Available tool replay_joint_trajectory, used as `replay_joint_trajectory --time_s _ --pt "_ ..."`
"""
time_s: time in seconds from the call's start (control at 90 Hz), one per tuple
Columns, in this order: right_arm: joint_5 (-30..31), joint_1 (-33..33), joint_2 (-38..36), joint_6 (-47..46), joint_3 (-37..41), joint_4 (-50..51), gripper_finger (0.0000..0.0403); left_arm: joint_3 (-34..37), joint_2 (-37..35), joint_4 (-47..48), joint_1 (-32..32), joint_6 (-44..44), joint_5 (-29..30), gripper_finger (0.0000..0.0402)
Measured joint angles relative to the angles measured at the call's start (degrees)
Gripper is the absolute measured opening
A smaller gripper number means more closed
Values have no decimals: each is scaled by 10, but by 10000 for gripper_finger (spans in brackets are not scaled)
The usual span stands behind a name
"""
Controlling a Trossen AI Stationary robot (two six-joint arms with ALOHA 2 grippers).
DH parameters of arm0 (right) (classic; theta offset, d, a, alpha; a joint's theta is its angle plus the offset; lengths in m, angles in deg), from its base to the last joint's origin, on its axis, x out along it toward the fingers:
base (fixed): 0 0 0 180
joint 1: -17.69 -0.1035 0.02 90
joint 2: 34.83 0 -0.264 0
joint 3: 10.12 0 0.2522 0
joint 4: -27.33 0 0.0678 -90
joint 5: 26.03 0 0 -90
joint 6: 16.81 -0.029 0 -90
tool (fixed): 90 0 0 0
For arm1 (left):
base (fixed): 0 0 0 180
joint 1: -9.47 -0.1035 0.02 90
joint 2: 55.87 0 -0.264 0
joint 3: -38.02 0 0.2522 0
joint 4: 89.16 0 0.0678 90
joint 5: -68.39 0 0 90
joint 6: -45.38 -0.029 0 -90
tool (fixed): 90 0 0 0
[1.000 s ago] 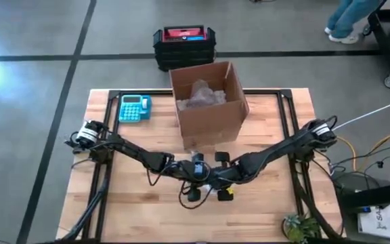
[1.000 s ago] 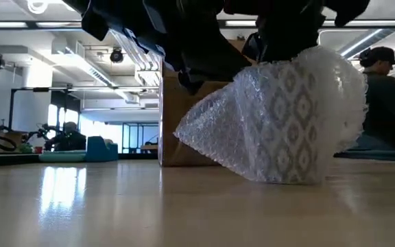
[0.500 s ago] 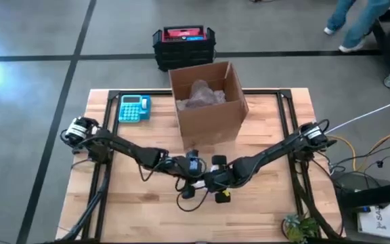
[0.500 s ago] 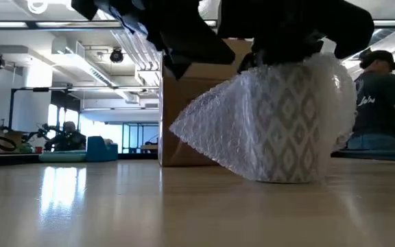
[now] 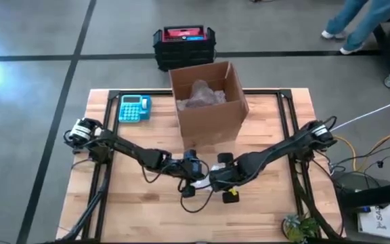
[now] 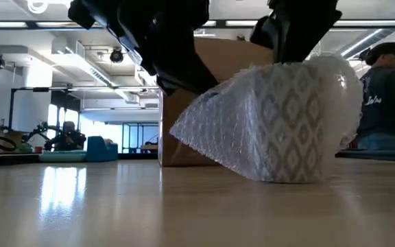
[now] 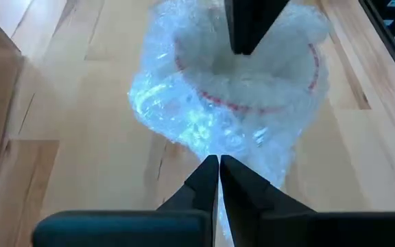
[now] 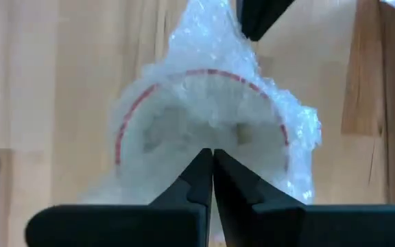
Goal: Wrap mug
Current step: Wrap the gray mug with bubble wrap
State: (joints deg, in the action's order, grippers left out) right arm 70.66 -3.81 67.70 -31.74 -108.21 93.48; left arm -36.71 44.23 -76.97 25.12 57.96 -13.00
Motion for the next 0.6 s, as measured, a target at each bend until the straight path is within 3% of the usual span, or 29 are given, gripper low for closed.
replay_joint_trajectory --time_s 0.289,0.444,0.6 --pt "7 2 57 36 23 -110 0 -1 0 -8 0 0 0 4" --pt "8 4 97 36 24 -106 0 -1 0 -10 0 0 -1 4" --pt "6 4 92 36 23 -90 0 -1 0 -18 0 1 -1 4"
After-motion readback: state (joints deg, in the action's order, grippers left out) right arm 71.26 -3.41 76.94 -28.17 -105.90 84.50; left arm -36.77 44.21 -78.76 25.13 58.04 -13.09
